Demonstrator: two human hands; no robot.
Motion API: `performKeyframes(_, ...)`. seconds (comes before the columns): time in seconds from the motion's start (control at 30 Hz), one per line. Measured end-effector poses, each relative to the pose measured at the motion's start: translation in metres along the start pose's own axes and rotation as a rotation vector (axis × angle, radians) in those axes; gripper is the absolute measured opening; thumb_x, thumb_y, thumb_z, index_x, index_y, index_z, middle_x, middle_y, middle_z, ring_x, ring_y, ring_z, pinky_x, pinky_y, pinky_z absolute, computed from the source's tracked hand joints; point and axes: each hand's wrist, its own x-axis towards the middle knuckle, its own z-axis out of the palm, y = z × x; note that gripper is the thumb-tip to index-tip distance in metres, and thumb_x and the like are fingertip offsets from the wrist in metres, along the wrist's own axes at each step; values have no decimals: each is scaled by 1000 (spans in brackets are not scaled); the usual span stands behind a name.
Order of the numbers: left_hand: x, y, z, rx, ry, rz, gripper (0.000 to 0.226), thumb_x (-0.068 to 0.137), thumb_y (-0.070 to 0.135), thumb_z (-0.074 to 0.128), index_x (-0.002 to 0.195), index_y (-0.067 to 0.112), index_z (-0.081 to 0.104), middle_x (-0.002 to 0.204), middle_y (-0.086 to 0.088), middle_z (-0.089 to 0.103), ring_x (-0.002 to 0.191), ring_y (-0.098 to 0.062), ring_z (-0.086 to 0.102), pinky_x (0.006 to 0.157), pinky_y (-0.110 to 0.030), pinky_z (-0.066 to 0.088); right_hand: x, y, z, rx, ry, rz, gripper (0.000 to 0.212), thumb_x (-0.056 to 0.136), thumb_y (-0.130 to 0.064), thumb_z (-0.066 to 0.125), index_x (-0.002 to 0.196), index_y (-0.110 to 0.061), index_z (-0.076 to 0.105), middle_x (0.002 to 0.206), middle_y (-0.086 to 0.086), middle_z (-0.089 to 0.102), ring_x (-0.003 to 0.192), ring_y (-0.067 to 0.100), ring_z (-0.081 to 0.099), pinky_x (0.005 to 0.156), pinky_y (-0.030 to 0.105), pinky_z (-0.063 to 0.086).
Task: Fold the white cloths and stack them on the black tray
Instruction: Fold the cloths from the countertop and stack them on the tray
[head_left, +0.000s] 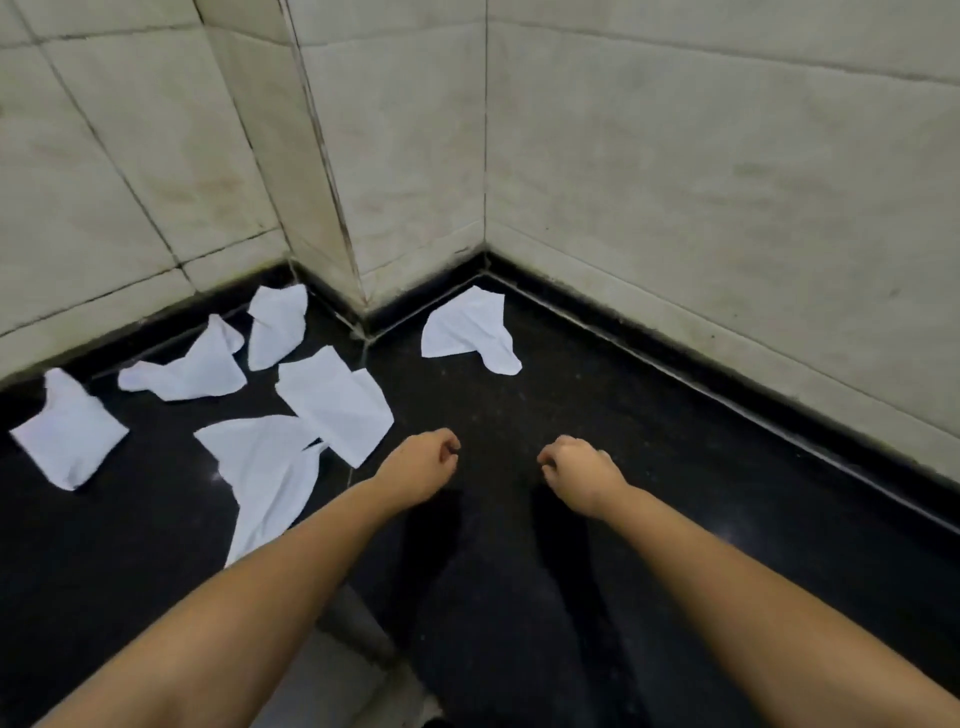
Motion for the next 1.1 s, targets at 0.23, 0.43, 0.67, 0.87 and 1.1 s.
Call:
performKeyframes(0.23,165,-56,-34,205,93,116,44,92,14,45,136,12,42,138,-10,47,127,-28,43,101,-42,39,150,-29,-16,63,164,107,45,95,-19,45,140,-16,39,143,4,39,129,24,38,101,39,36)
performKeyframes(0.43,225,-77,-28,473,94,181,26,92,11,41,115,10,53,121,-10,52,111,-27,49,90,-35,38,197,-17,-7,-105,144,183,38,90,-4,45,127,-12,48,129,7,46,118,26,43,91,36,38)
performKeyframes(0.67,216,-86,-30,364,60,202,18,90,12,45,104,7,56,111,-11,56,104,-27,50,86,-34,39,177,0,-12,121,216,250,17,92,-13,44,105,-12,56,108,6,54,106,25,48,86,35,39)
performKeyframes(0.87,129,-63,-45,-104,126,331,9,85,9,56,92,12,59,96,-2,60,93,-16,55,82,-30,47,85,18,-28,480,451,212,13,90,-17,51,86,-29,50,92,1,59,84,15,52,68,26,38)
performKeyframes(1.1,19,-19,-44,-493,257,244,11,92,12,53,92,22,58,86,11,60,77,-2,57,66,-12,46,-30,21,-42,610,592,50,12,95,-16,52,96,-20,63,92,-7,65,84,9,58,69,9,41)
